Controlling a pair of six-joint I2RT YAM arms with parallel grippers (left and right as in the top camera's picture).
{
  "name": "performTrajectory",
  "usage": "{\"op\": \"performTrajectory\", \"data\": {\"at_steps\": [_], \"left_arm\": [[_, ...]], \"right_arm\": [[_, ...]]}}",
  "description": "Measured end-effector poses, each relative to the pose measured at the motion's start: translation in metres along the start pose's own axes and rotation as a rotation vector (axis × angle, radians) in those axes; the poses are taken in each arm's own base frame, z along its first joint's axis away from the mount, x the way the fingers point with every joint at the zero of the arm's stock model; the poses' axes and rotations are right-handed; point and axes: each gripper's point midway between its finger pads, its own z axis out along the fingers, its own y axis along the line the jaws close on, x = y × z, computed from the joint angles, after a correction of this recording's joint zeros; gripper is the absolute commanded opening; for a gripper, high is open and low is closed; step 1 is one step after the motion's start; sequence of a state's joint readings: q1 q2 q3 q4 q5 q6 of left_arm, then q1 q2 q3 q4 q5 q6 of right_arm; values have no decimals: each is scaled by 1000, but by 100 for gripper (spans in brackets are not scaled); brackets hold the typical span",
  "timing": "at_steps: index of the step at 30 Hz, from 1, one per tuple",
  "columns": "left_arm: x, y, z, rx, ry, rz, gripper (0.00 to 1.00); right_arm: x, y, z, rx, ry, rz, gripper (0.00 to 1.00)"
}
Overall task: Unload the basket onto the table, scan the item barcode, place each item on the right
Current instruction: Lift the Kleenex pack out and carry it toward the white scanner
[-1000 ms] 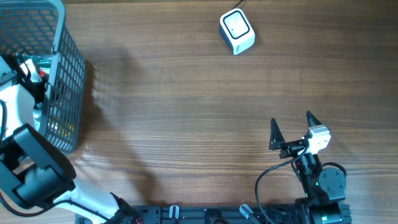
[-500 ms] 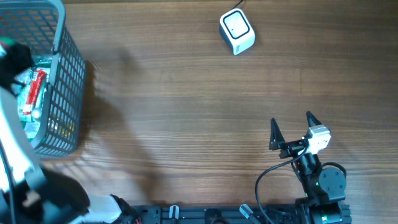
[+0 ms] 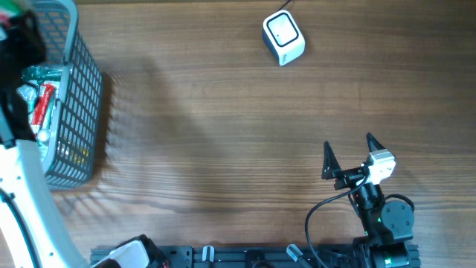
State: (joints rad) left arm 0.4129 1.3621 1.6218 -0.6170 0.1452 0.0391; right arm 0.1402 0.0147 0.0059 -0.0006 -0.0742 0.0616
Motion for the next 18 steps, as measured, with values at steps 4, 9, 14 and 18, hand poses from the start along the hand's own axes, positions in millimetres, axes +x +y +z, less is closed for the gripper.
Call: {"op": "performTrajectory", "data": {"at_steps": [4,9,14,18], "left_arm": [[2,-56,-16,124,5,47,43],[21,-128,-52,308,58,115,43],[78,-193,-80,488,250,213,43],[130,-237,-84,589,423,303,42]], "right_arm": [[0,0,0,0,0,0,100],[0,0,0,0,0,0,99],[0,0,0,0,0,0,100],[0,0,0,0,0,0,100]]}}
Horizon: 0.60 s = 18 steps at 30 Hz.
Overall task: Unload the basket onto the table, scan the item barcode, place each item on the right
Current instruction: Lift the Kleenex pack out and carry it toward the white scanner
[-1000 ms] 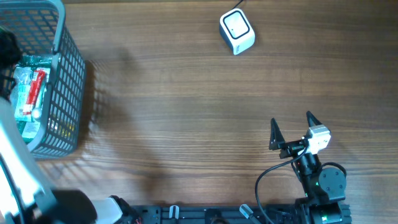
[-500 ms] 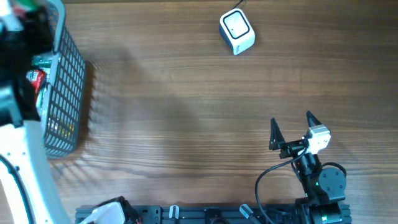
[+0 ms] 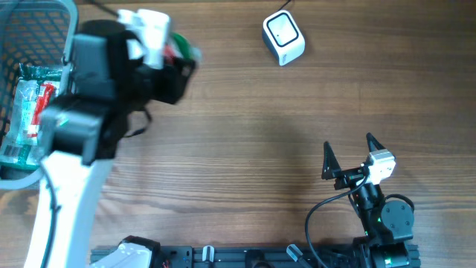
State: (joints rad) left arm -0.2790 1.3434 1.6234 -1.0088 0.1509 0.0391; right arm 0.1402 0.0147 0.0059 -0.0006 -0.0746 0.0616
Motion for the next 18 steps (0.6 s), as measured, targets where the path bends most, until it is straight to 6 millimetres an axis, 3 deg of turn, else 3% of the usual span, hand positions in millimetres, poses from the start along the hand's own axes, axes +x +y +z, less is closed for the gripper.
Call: {"op": "performTrajectory", "data": {"at_steps": [9,13,18], "left_arm": [[62,-71,87,132,320,123,43],[86,-87,117,152,419,156,43],[106,-92,139,158,497,144,42]], "right_arm": [[0,0,0,0,0,0,100],[0,0,0,0,0,0,100],[0,0,0,0,0,0,100]]}}
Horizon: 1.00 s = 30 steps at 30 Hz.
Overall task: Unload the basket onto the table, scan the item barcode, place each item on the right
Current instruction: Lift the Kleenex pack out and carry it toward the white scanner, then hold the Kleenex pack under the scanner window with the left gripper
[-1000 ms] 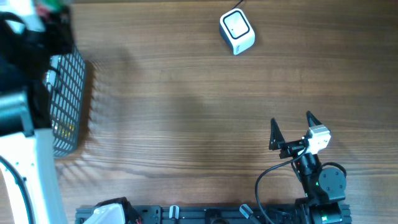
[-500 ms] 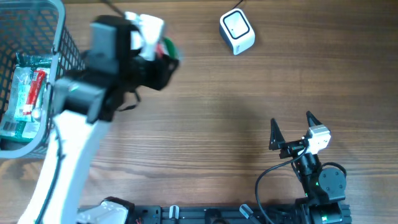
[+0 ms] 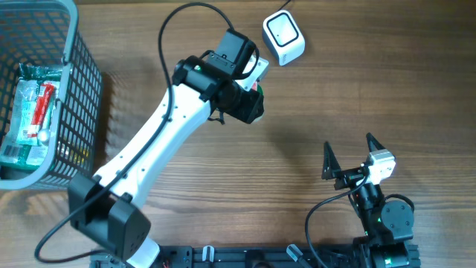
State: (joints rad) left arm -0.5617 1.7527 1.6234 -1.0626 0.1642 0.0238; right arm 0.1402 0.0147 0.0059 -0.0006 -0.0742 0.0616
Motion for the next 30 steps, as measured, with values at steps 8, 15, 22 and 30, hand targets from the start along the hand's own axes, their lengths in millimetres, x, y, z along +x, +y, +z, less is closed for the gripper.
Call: {"op": "performTrajectory", "data": {"at_steps": [8,15,22,30], "left_arm": [[5,-10,27,17,59,15,42],[0,-25,32,32,40,53,42],[-5,-33,34,40,14,75,42],[-4,-39,51,49,-10,97,41]], "right_arm": [[0,0,0,0,0,0,100],[0,0,0,0,0,0,100],[0,0,0,0,0,0,100],[0,0,0,0,0,0,100]]}}
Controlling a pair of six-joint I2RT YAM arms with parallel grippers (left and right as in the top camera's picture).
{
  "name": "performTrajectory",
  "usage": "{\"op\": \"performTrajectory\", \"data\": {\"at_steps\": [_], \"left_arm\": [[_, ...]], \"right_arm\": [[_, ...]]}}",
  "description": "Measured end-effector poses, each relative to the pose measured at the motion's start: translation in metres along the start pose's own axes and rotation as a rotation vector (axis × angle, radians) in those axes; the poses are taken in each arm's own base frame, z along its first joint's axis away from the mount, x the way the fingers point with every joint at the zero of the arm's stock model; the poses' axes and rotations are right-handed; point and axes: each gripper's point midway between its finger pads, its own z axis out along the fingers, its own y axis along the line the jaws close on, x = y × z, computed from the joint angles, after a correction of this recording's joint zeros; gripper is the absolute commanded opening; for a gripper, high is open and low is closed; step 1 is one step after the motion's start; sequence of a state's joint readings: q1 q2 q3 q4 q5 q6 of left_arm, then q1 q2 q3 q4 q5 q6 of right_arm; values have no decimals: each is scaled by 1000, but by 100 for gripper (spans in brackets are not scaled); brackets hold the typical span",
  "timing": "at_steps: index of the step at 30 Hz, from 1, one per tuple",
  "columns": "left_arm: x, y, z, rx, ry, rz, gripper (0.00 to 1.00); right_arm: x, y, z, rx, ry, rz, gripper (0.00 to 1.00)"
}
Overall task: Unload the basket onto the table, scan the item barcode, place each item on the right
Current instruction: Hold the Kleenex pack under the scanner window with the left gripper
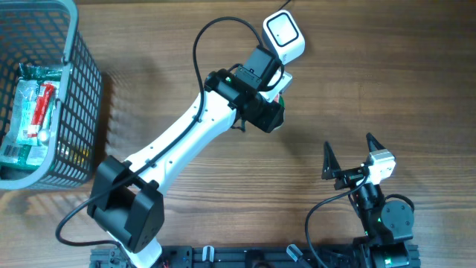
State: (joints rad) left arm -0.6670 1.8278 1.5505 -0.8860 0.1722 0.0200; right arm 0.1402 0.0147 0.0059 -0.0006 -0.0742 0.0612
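The white barcode scanner (284, 35) stands at the back middle of the table. Just below it my left gripper (279, 82) is shut on a small green and red item (282, 92), mostly hidden under the wrist. The item's barcode cannot be seen. Near the front right, my right gripper (349, 151) is open and holds nothing.
A grey wire basket (83, 82) stands at the far left with several packets (33, 104) inside. The left arm (186, 141) stretches diagonally from the front left to the scanner. A cable runs from the scanner off the back edge.
My left gripper has moved with the item to the right and slightly back, from just left of the scanner to right under its front. The right arm is unchanged.
My left arm was at the basket on the far left. Then it held a green and red item beside the basket. It was then at the middle back near the scanner, and now sits right below it. The right gripper stayed open throughout.
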Motion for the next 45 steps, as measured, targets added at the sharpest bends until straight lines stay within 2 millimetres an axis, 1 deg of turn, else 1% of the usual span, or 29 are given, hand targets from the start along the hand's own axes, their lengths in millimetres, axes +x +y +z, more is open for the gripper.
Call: {"op": "performTrajectory", "data": {"at_steps": [4,9,11,14,18,21,30,37,45], "left_arm": [[-2,-6,6,-27,-15,30,42],[-5,-22,15,-66,-30,90,42],[-5,-30,26,-71,-24,114,42],[-2,-35,42,-70,-6,127,43],[3,-34,65,-88,20,138,43],[5,-33,74,-111,28,148,43],[0,-42,78,-131,-1,176,43],[-1,-42,81,-135,-4,178,43],[3,-40,91,-137,14,177,45]], "right_arm": [[0,0,0,0,0,0,100],[0,0,0,0,0,0,100],[0,0,0,0,0,0,100],[0,0,0,0,0,0,100],[0,0,0,0,0,0,100],[0,0,0,0,0,0,100],[0,0,0,0,0,0,100],[0,0,0,0,0,0,100],[0,0,0,0,0,0,100]]}}
